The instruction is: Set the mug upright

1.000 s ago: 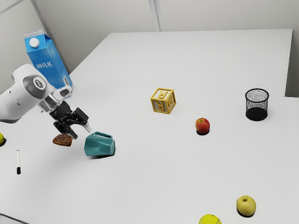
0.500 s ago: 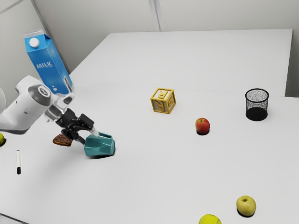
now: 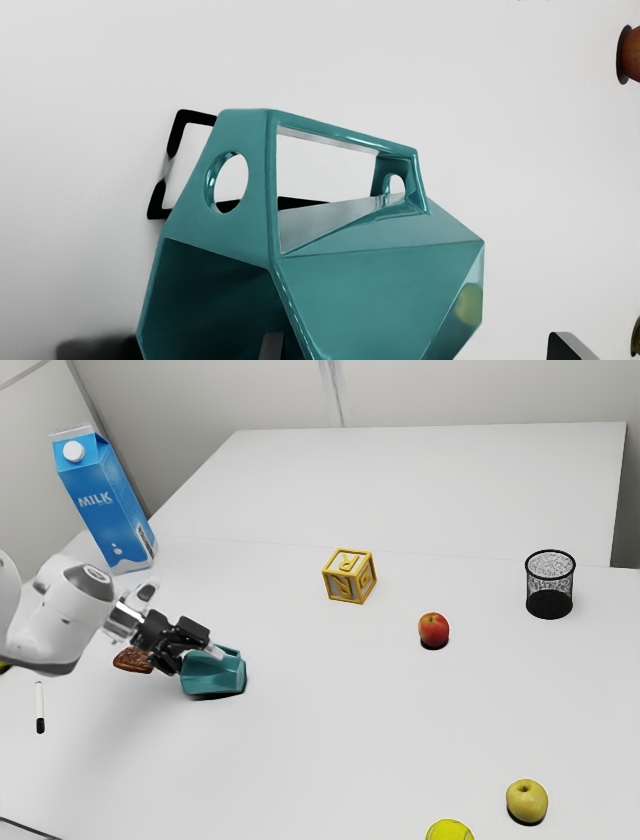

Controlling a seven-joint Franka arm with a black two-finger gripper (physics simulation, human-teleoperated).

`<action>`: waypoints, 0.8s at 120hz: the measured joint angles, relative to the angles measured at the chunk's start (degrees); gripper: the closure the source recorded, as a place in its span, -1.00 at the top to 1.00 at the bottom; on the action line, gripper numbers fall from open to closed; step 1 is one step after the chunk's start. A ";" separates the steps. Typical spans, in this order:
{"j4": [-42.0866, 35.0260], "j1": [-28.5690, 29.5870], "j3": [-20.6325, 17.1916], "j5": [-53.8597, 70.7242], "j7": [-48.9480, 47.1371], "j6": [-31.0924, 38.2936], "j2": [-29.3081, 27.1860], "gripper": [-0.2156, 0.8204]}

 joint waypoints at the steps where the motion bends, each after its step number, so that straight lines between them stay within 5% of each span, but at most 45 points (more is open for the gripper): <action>1: 0.00 0.00 0.00 -0.18 0.15 0.03 0.01 0.48; 57: 0.02 -0.50 -0.02 -2.80 5.84 0.76 -2.05 -0.65; 96: -0.09 -2.62 -0.04 -2.30 7.54 1.04 -6.79 -0.85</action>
